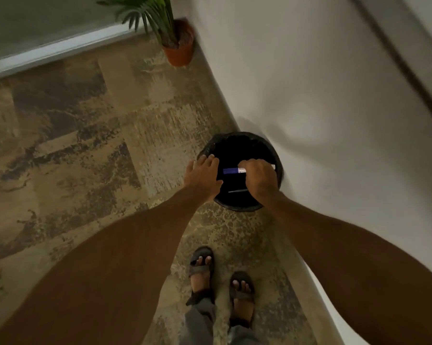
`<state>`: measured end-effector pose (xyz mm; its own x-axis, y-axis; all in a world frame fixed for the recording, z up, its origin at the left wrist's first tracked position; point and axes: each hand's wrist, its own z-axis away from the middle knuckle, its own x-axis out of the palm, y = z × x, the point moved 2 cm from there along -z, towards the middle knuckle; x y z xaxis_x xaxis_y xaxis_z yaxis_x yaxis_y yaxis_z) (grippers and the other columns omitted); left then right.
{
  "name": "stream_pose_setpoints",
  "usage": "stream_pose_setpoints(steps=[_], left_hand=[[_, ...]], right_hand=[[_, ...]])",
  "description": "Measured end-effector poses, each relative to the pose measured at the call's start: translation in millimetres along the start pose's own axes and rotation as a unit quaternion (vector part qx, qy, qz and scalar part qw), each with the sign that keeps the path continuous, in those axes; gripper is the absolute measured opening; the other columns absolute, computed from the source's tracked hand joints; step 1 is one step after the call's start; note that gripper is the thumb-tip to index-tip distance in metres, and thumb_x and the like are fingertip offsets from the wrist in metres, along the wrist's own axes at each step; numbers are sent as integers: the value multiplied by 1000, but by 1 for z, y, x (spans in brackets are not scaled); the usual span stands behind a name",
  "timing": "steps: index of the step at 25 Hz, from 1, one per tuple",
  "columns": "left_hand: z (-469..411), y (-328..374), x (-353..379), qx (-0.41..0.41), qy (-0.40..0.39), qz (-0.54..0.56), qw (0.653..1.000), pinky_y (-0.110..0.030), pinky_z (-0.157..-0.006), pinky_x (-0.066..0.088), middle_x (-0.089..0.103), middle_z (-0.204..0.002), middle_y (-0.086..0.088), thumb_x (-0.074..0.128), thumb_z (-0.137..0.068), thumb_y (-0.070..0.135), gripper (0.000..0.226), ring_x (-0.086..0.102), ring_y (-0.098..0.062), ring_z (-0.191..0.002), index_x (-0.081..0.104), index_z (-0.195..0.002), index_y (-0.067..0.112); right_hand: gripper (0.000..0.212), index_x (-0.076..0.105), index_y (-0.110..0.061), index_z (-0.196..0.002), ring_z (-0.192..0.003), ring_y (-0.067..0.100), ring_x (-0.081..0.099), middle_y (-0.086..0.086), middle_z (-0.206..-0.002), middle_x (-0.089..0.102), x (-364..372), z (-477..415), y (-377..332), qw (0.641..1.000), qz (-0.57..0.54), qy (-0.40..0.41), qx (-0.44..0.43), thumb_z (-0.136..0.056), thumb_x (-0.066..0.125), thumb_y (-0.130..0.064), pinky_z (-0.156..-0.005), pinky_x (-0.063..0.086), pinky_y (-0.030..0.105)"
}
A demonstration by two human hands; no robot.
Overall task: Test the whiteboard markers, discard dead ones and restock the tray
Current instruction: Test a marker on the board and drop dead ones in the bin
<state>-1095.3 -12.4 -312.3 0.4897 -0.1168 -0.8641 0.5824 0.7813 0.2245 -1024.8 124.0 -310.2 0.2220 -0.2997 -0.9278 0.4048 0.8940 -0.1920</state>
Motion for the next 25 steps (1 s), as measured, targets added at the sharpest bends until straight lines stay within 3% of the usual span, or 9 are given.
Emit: stream_pose_setpoints(steps=[3, 5, 10, 15, 25], left_hand=[[-10, -10, 12, 1, -11, 9, 1000, -47, -118, 13, 19, -157, -4, 54, -93, 36, 65, 13, -24, -145, 24, -146, 13], [-12, -15, 13, 3, -11, 6, 1000, -47, -118, 14, 19, -157, -4, 54, -93, 36, 64, 13, -25, -145, 24, -146, 14], [-2, -15, 2, -3, -18, 4, 1000, -48, -118, 9, 16, -158, -3, 52, -95, 37, 65, 9, -24, -146, 21, -148, 14], [20, -2, -39, -2, -6, 11, 1000, -48, -118, 9, 16, -158, -4, 48, -96, 38, 64, 8, -24, -146, 20, -148, 14], [90, 47, -160, 55, 39, -57, 996, -47, -118, 8, 10, -159, -3, 32, -101, 45, 62, 6, -23, -147, 13, -151, 14]], right_hand=[[37, 61, -14, -124, -108, 32, 57, 11, -114, 66, 22, -13, 10, 998, -56, 9, 25, -92, 45, -4, -112, 24, 35], [38, 61, -13, -123, -111, 30, 56, 11, -117, 65, 26, -15, 12, 995, -86, 15, 39, -91, 45, -2, -116, 19, 35], [40, 58, -15, -126, -102, 31, 60, 10, -103, 68, 12, -9, 9, 994, -91, 22, 50, -89, 53, -1, -115, 25, 38], [38, 56, -11, -127, -111, 28, 58, 10, -116, 65, -33, 8, -6, 995, -80, 46, 39, -91, 57, -22, -109, 33, 42], [57, 36, -14, -142, -131, 26, 39, 9, -143, 44, -147, 95, -44, 994, -29, 75, 73, -98, 29, -50, -111, 26, 40]])
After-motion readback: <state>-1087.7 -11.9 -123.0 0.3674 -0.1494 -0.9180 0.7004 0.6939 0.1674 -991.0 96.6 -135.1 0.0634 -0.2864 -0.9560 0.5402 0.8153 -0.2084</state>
